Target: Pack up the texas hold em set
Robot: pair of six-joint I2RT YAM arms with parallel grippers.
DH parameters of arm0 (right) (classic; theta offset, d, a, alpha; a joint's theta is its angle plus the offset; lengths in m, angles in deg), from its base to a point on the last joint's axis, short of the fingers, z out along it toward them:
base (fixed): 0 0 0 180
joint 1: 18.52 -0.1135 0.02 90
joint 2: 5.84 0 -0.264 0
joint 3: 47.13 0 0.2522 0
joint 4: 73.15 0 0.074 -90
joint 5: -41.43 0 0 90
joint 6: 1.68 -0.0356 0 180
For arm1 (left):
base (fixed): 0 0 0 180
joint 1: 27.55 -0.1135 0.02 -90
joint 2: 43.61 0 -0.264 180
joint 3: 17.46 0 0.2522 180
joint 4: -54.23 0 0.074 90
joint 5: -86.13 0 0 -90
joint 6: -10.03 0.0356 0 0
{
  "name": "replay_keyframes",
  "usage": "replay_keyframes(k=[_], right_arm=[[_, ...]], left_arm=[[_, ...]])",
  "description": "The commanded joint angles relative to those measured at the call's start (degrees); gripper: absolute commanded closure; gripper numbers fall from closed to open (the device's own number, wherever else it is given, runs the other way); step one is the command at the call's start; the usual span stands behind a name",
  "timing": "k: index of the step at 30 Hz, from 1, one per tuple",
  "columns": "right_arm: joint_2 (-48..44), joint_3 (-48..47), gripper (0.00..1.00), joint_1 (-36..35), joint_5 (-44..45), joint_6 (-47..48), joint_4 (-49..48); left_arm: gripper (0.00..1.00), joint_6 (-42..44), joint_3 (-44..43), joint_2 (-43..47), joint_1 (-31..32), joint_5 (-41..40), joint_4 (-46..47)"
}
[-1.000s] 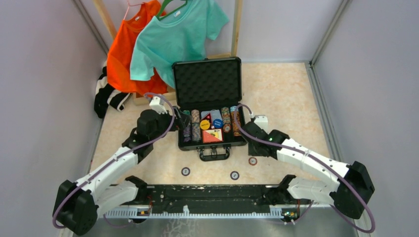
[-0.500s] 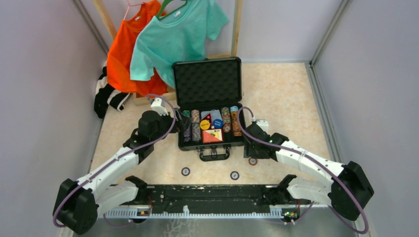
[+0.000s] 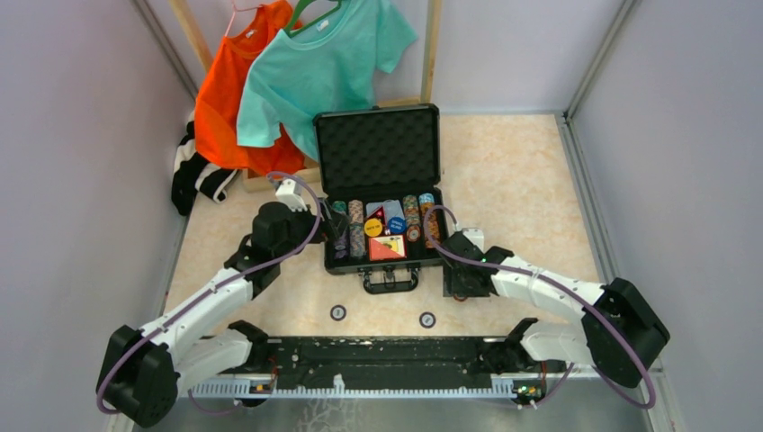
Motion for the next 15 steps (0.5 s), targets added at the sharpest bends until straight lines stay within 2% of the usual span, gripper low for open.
replay_keyframes(k=[1, 15], right_arm=[[1.08, 0.42, 0.41, 0.31, -0.08, 0.03, -3.14], [1.92, 0.21, 0.51, -0.27, 1.35, 0.6, -1.9]], left_arm=[[0.01, 0.92, 0.47, -0.35, 0.44, 0.84, 1.13], [0.01, 1.16, 0.64, 0.24, 0.39, 1.13, 1.14]])
